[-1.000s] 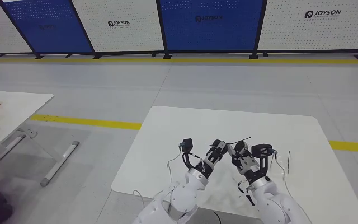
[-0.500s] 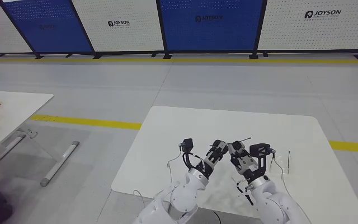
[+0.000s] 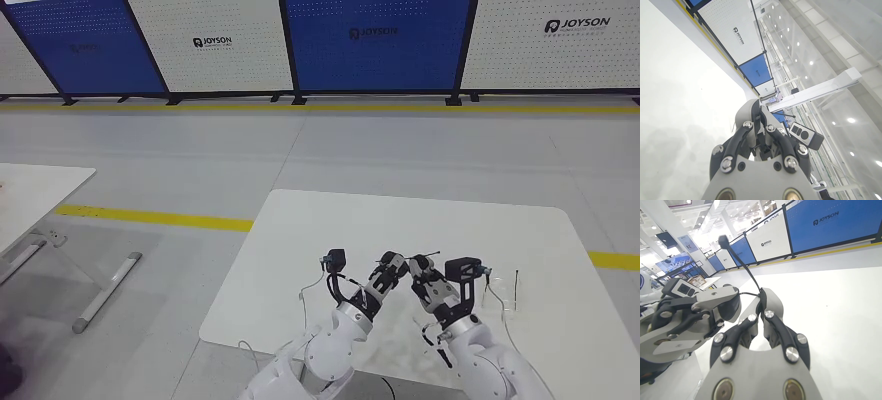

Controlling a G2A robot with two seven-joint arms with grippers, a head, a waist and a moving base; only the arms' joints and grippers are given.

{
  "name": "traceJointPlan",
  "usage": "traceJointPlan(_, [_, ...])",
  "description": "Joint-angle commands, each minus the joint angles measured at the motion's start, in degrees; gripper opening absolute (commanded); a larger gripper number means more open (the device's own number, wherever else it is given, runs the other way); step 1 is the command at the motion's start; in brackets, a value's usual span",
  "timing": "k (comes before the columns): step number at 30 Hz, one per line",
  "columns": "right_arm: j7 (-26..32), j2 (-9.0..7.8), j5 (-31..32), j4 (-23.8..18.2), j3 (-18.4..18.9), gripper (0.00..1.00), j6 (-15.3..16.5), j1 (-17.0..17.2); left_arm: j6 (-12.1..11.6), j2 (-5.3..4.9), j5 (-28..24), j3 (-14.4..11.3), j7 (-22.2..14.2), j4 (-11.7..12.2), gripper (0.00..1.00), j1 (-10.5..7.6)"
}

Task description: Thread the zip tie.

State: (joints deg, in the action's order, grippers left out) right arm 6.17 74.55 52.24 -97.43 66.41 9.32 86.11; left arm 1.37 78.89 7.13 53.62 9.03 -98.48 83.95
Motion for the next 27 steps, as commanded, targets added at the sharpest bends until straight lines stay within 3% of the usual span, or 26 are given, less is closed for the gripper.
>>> traceJointPlan(1, [0.36,-0.02,0.08,0.08,-0.09,0.0,0.04,0.05,-0.47,0.01,-0.12,0.1,0.07,-0.17,0.0,0.15])
traceJointPlan(11, [1.39,0.03,0.47,0.62,-1.07,0.0,0.28,-0.17,-2.03,-0.02,0.01,0.3,-0.28,-1.42,0.0,0.76])
traceJointPlan(19, [1.68,0.01,-1.07,0.6,-0.82,0.0,0.5,-0.01,-1.63,0.04,0.71,0.23,-0.15,-2.03,0.0,0.78])
traceJointPlan(21, [1.55,-0.03,-1.65,0.49,-0.37,0.23,0.36,0.15,-1.4,0.1,0.5,0.26,0.05,-1.77,0.0,0.67])
traceJointPlan(25, [1.17,-0.15,-2.43,0.22,0.61,0.4,0.2,0.6,-1.2,0.18,-0.02,0.32,0.09,-1.46,0.0,0.59])
traceJointPlan(27, [1.19,-0.21,-2.54,0.07,0.92,0.4,0.28,0.74,-1.12,0.21,-0.18,0.36,0.06,-1.39,0.0,0.57])
